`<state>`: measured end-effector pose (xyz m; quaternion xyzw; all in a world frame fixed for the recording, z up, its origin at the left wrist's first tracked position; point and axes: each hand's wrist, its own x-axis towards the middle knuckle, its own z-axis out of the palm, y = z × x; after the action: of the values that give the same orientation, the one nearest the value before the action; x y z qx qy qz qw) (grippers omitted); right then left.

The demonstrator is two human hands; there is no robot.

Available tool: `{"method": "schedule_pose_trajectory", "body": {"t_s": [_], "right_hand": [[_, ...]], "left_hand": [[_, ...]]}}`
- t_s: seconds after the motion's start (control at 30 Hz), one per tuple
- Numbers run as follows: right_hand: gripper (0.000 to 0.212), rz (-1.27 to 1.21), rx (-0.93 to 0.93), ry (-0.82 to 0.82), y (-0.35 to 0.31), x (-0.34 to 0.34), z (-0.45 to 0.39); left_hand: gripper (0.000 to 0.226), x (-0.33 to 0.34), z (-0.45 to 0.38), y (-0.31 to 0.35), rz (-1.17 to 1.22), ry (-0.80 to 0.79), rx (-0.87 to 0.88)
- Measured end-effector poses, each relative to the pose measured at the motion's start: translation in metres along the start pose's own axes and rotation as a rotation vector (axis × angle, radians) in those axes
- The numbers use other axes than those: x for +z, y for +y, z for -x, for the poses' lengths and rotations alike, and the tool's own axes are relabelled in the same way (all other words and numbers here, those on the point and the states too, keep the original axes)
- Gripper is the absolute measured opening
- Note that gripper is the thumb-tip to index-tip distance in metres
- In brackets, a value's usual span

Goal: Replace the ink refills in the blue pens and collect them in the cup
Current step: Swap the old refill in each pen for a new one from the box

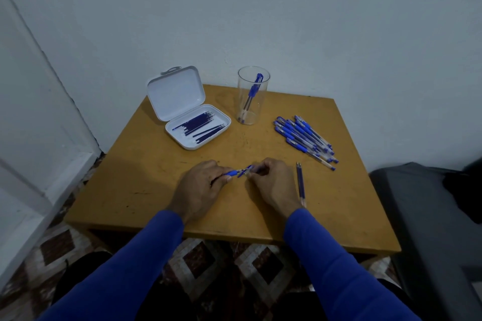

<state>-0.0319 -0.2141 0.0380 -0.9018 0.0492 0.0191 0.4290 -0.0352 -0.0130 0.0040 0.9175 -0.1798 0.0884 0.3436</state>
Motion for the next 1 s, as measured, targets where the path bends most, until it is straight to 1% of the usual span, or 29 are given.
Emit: {"method": "schedule_pose_trajectory", "body": {"t_s": [0.17, 0.37, 0.43, 0.5, 0.53, 0.6, 0.73, 0.87, 1.0], "right_hand": [[0.009, 0.024, 0.022, -0.041, -0.003, 0.003, -0.005], [0.017, 0.002, 0.043, -0.062, -0.007, 0.000, -0.002], [0.020, -0.026, 0.016, -0.042, -0.006, -0.003, 0.002], [0.015, -0.033, -0.046, 0.001, -0.005, -0.004, 0.007], [0.011, -0.032, -0.074, 0.016, -0.006, -0.004, 0.009], [0.009, -0.066, -0.099, 0.015, -0.007, -0.004, 0.012], [0.008, -0.229, -0.059, -0.082, -0.015, -0.004, 0.017], [0.009, -0.391, 0.004, -0.081, -0.019, -0.004, 0.018], [0.009, -0.796, 0.115, -0.080, -0.019, -0.006, 0.016]], "left_hand": [[0.032, 0.000, 0.000, -0.001, -0.004, 0.005, 0.004], [0.032, -0.002, 0.000, 0.001, -0.008, 0.000, -0.002], [0.036, -0.003, 0.000, 0.002, -0.008, -0.005, -0.008], [0.040, -0.003, 0.001, 0.002, -0.006, -0.008, -0.007], [0.040, -0.003, 0.001, 0.002, -0.005, -0.008, -0.008], [0.034, -0.003, 0.001, 0.004, -0.007, -0.001, -0.005], [0.028, -0.005, 0.001, 0.007, 0.004, 0.009, -0.009], [0.027, -0.005, 0.002, 0.007, 0.042, 0.039, 0.007], [0.026, -0.005, 0.002, 0.007, 0.055, 0.064, 0.022]]}}
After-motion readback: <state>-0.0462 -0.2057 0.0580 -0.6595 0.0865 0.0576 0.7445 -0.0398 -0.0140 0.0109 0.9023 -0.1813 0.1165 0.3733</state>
